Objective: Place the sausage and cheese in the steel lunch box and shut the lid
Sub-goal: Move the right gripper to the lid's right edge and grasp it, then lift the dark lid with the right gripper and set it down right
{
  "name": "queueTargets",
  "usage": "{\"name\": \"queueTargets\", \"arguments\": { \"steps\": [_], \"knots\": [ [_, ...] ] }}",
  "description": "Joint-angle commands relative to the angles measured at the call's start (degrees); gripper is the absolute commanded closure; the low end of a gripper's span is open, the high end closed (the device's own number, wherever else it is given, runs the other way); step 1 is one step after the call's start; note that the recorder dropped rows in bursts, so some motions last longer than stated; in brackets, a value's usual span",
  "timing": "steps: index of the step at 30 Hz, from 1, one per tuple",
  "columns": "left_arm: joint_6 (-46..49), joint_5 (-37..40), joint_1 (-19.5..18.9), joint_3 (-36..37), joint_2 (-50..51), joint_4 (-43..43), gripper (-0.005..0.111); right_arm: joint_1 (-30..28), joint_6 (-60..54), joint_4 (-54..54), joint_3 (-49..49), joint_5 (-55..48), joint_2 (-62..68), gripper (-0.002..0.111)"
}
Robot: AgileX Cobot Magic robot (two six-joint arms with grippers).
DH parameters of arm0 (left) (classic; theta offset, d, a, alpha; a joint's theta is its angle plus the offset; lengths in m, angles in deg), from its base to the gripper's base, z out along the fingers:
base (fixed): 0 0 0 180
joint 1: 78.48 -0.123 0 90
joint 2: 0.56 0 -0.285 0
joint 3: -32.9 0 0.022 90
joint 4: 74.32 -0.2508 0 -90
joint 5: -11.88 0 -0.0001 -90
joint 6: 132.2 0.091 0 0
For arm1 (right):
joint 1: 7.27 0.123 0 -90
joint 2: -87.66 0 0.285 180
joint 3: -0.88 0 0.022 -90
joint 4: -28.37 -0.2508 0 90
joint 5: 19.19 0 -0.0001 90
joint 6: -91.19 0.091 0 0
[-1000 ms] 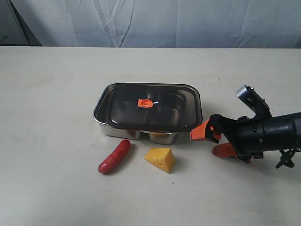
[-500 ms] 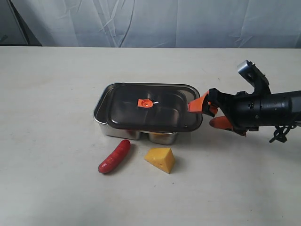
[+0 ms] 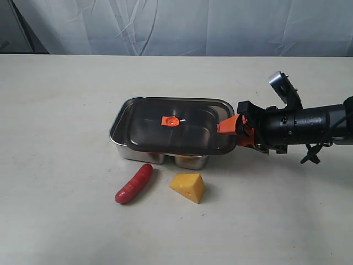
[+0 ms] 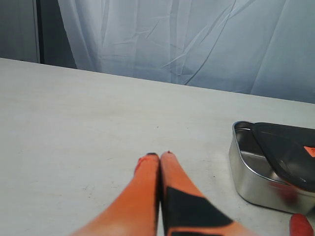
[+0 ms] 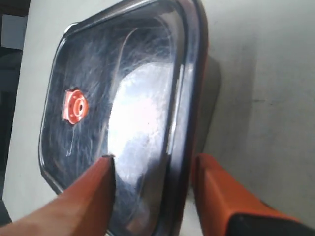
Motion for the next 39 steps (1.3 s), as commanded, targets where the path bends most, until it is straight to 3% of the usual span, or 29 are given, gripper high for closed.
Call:
{"name": "queueTargets", "arguments": {
  "steps": [1,4,12,26,31,36,39],
  "knots": [
    [0.0,-0.1,0.5,0.2,-0.2,-0.2,0.107,-0.2,0.0,-0.3,0.5,-0.2,1.0,0.076],
    [0.0,-0.1,0.5,0.2,-0.2,-0.2,0.107,-0.2,0.0,-0.3,0.5,-0.5,1.0,0.109],
    [0.0,-0.1,0.5,0.2,-0.2,-0.2,0.107,-0.2,-0.8,-0.3,0.5,-19.4,-2.0,0.109],
    [0.0,-0.1,0.5,0.2,-0.2,-0.2,0.107,-0.3,-6.1,-0.3,0.5,-18.5,-19.0,0.109],
    [0.0,-0.1,0.5,0.2,-0.2,-0.2,0.107,-0.3,-12.0,1.7,0.5,-1.9,-30.3,0.109],
    [0.0,-0.1,0.5,0.2,-0.2,-0.2,0.107,-0.2,-8.4,18.2,0.5,26.4,-41.7,0.109],
    [0.0,-0.1,0.5,0.2,-0.2,-0.2,0.107,-0.2,-8.3,32.1,0.5,33.7,-46.1,0.109]
  ]
}}
